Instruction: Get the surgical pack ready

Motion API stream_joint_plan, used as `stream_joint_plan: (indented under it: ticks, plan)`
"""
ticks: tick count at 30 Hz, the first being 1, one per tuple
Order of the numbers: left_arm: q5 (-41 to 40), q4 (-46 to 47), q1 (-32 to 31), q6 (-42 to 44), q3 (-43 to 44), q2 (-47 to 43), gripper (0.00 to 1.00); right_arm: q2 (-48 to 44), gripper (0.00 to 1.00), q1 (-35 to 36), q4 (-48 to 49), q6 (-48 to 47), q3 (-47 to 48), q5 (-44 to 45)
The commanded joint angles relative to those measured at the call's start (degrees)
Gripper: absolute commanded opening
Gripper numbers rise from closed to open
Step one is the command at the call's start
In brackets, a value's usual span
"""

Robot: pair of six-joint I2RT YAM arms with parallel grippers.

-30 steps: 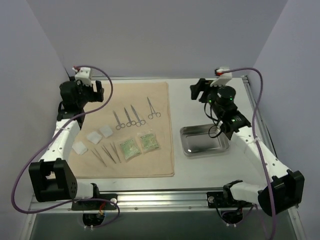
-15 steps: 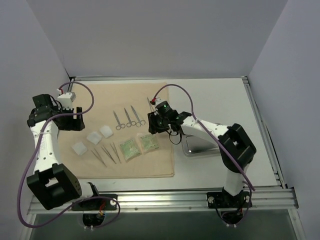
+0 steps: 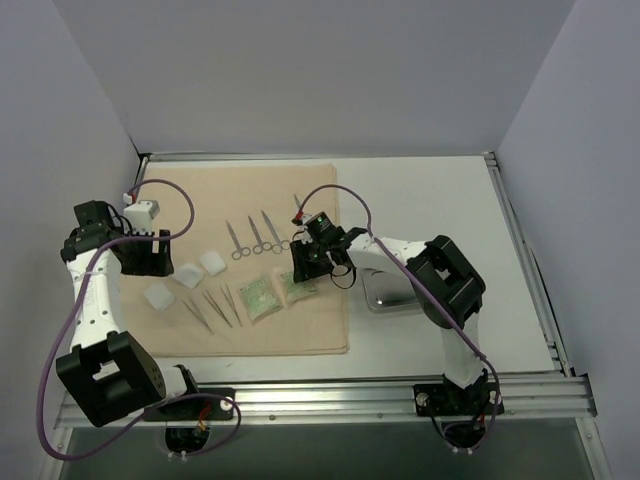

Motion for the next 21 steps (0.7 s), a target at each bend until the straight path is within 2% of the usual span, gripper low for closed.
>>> stream_joint_plan:
  ticks: [1,4,5,7,11,15,19,21]
  plan:
    - [0.85,0.61,0.00,0.51,1.48,-0.96,0.84,-0.17,0.35,-0.33,-0.54,-0.28,0.58,-2.50]
    - [0.94,0.70,0.00,0.16,1.65,-0.78,0.83,-0.88,0.21,-0.42,-0.54,-0.10,0.40,-2.67]
    - [1.12,0.70,0.00,-0.01,1.74,-0.87,0.83,-1.23,0.11,-0.42,-0.54,0.07,0.57,-2.67]
    - [1.38,0.44,0.00,-0.10,2.09,-0.87,0.83,-2.72,0.01,-0.42,-0.54,0.43,0.57,-2.15]
    - [2.43,-0.09,0.00,-0.19,2.88,-0.87,0.83,-7.11,0.00,-0.60,-1.76,0.34,0.58,-1.80]
    - [3.31,-0.36,0.00,-0.28,3.94,-0.61,0.83,-15.43,0.00,-1.91,-5.98,-1.32,-0.21,0.13]
    - [4.89,-0.44,0.00,-0.45,4.90,-0.43,0.83,-24.85,0.00,-7.09,-11.85,-2.82,-4.77,4.00]
    - [5.51,-0.62,-0.09,-0.37,5.43,-0.43,0.83,-29.59,0.00,-12.53,-14.50,-3.96,-8.11,4.44]
